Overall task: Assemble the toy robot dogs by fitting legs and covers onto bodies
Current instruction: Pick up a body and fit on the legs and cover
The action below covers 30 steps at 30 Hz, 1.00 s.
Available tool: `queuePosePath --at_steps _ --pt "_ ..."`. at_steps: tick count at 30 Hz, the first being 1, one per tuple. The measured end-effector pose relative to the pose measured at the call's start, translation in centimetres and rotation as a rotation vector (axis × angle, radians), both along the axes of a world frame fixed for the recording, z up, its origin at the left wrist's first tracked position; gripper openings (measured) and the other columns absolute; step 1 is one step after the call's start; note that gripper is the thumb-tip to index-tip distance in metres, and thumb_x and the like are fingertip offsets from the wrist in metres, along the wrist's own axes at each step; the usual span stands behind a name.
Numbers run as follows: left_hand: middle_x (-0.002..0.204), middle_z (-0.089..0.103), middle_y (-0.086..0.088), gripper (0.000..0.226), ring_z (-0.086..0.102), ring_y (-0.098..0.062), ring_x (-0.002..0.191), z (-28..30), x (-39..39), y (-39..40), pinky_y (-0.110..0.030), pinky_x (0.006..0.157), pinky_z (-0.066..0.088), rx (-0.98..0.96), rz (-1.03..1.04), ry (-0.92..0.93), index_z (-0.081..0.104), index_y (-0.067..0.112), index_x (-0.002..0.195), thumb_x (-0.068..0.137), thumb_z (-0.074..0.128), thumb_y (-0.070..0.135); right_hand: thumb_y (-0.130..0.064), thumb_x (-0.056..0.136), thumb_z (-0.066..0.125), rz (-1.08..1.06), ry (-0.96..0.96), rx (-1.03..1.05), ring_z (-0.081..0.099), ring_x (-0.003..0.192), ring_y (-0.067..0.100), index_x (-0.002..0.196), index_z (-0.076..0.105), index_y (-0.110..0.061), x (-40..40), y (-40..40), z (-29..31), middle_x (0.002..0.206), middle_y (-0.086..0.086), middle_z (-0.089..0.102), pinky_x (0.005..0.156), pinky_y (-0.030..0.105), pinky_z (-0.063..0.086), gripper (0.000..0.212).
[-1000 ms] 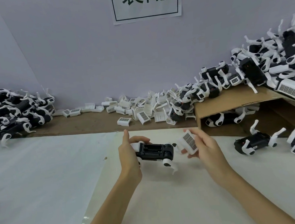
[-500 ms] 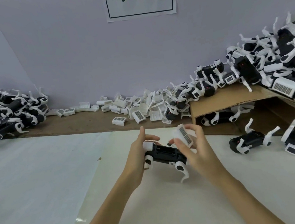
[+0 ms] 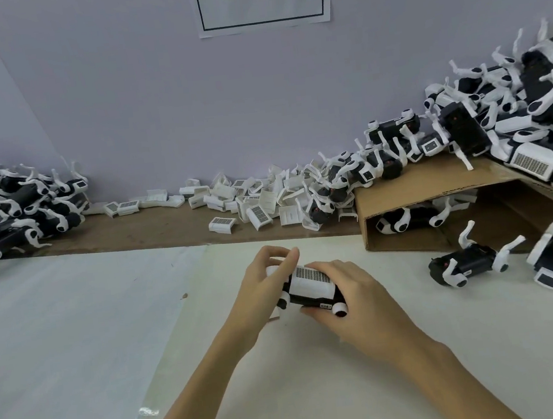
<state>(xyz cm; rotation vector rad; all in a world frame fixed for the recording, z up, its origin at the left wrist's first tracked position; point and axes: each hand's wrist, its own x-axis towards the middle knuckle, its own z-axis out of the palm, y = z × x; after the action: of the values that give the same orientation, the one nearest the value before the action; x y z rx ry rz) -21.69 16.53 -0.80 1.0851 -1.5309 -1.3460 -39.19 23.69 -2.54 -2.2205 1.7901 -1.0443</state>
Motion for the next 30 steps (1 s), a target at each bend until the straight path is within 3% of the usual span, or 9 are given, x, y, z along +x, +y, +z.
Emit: queuePosePath --at_steps 3,5,9,14,18,21,25,28,30 --pt "0.099 0.074 0.015 0.045 0.074 -0.009 0.083 0.1 0.0 0.0 -0.017 0.060 0.052 -0.019 0.003 0.022 0.070 0.039 0.106 0.080 0.066 0.076 -0.047 0.099 0.065 -0.074 0.191 -0.097 0.040 0.143 0.016 0.164 0.029 -0.021 0.6 0.2 0.0 0.161 -0.005 0.042 0.115 0.034 0.040 0.079" --pt "0.098 0.076 0.011 0.052 0.076 -0.009 0.086 0.2 -0.1 0.0 -0.016 0.064 0.055 -0.022 -0.012 0.044 0.070 0.032 0.112 0.082 0.068 0.074 -0.037 0.100 0.067 -0.073 0.262 -0.159 0.041 0.146 0.020 0.164 0.029 -0.015 1.3 0.3 -0.1 0.166 0.001 0.037 0.115 0.037 0.041 0.077" --pt "0.093 0.076 0.010 0.031 0.075 -0.009 0.079 0.0 -0.3 0.1 -0.018 0.060 0.053 -0.023 -0.019 0.040 0.071 0.029 0.107 0.095 0.072 0.057 -0.034 0.095 0.075 -0.088 0.232 -0.207 0.060 0.124 0.016 0.146 0.055 -0.015 1.5 0.0 -0.1 0.135 -0.005 0.064 0.103 0.036 0.050 0.059" --pt "0.089 0.074 0.010 0.017 0.070 -0.006 0.075 -0.1 -0.6 -0.1 -0.020 0.055 0.048 0.018 -0.025 0.062 0.075 0.026 0.099 0.096 0.077 0.043 -0.029 0.085 0.083 -0.158 0.274 -0.198 0.064 0.111 0.021 0.129 0.064 -0.017 1.2 -0.2 -0.3 0.121 -0.004 0.066 0.093 0.034 0.052 0.049" --pt "0.101 0.076 -0.004 0.027 0.070 -0.022 0.090 0.3 -0.5 0.1 -0.043 0.079 0.052 0.058 -0.071 0.139 0.078 0.023 0.099 0.081 0.081 0.044 -0.019 0.059 0.098 -0.237 0.365 -0.270 0.069 0.114 0.023 0.130 0.070 -0.008 1.9 -0.2 -0.4 0.136 0.006 0.068 0.093 0.036 0.058 0.077" --pt "0.114 0.076 -0.012 0.039 0.073 -0.036 0.103 0.5 0.0 -0.1 -0.058 0.092 0.051 0.113 -0.110 0.159 0.078 0.025 0.112 0.078 0.085 0.045 -0.013 0.061 0.096 -0.241 0.364 -0.283 0.069 0.117 0.026 0.136 0.065 -0.002 2.4 -0.3 -0.9 0.138 0.010 0.067 0.094 0.038 0.058 0.082" --pt "0.120 0.074 -0.014 0.045 0.069 -0.045 0.116 0.4 0.1 0.0 -0.051 0.090 0.051 0.155 -0.116 0.185 0.076 0.034 0.120 0.077 0.085 0.044 -0.013 0.073 0.086 -0.217 0.311 -0.267 0.067 0.111 0.024 0.125 0.063 -0.014 2.2 -0.3 -1.1 0.123 0.000 0.067 0.089 0.035 0.055 0.057" --pt "0.121 0.073 -0.015 0.049 0.071 -0.044 0.114 0.6 0.0 0.0 -0.056 0.093 0.054 0.154 -0.130 0.196 0.075 0.034 0.122 0.076 0.088 0.045 -0.014 0.069 0.092 -0.210 0.324 -0.250 0.067 0.120 0.023 0.135 0.065 -0.011 1.9 -0.3 -1.0 0.139 0.004 0.066 0.094 0.037 0.056 0.071" --pt "0.120 0.074 -0.014 0.046 0.074 -0.040 0.108 0.6 0.1 0.0 -0.058 0.099 0.056 0.148 -0.135 0.189 0.076 0.035 0.121 0.078 0.088 0.046 -0.013 0.066 0.097 -0.217 0.328 -0.246 0.063 0.129 0.020 0.142 0.062 -0.007 2.2 -0.4 -1.0 0.154 0.009 0.055 0.095 0.036 0.057 0.084"
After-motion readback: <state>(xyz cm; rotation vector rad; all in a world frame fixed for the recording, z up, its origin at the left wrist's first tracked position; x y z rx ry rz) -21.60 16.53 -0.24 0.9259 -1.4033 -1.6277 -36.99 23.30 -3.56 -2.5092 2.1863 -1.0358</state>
